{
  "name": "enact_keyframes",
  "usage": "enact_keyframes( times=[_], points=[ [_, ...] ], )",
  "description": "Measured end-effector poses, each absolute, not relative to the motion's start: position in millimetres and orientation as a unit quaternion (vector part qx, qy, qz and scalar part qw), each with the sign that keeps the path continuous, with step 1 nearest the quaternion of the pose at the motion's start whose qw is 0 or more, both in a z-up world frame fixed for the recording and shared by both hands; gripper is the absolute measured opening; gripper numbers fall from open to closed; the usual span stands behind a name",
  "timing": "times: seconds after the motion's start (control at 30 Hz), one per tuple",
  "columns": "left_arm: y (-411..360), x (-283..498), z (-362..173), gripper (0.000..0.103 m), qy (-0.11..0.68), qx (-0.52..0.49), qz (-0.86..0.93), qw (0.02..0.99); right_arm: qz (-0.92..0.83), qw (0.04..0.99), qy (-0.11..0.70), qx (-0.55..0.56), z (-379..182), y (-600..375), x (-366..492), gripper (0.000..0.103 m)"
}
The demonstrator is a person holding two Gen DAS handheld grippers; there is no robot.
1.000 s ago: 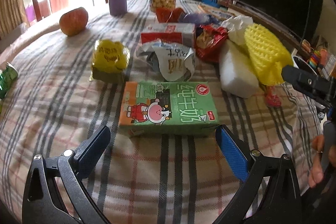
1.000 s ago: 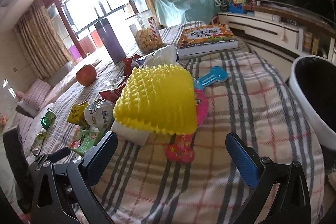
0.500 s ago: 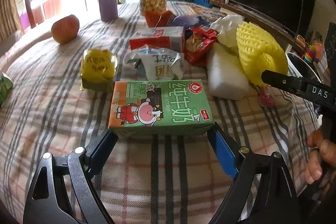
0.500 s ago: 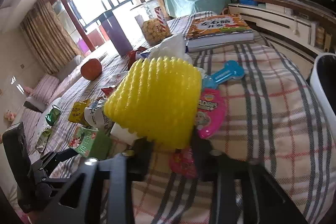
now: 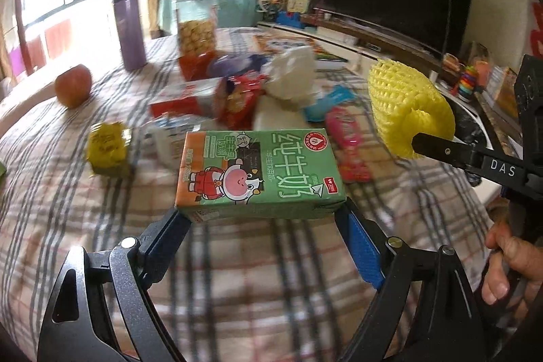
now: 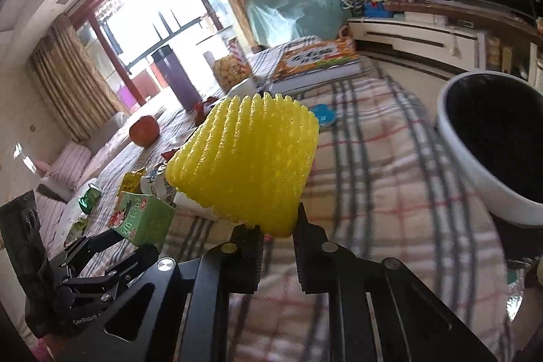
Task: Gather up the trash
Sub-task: 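Carry the carton and foam net to the black bin and release both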
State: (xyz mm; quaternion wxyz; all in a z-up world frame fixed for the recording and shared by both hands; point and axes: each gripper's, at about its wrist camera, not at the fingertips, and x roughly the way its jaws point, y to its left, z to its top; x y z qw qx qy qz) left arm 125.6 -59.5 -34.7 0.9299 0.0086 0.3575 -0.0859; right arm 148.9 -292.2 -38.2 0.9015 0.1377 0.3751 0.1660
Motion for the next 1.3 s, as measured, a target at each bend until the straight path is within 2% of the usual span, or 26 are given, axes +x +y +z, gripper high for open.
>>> enact_keyframes(
  times=[0.7, 1.3],
  points=[
    [-164.8, 139.9, -21.7, 0.088, 0.352, 0.041, -0.19, 0.916, 0.072, 0.919, 0.347, 0.173, -17.1, -398.1, 115.4, 0.016],
    [-253.4, 169.0, -9.6, 0.088, 0.338, 0.079, -0.245, 0.905, 0.017, 0.917, 0.35, 0.188, -18.8, -463.4, 123.5, 0.016]
  ],
)
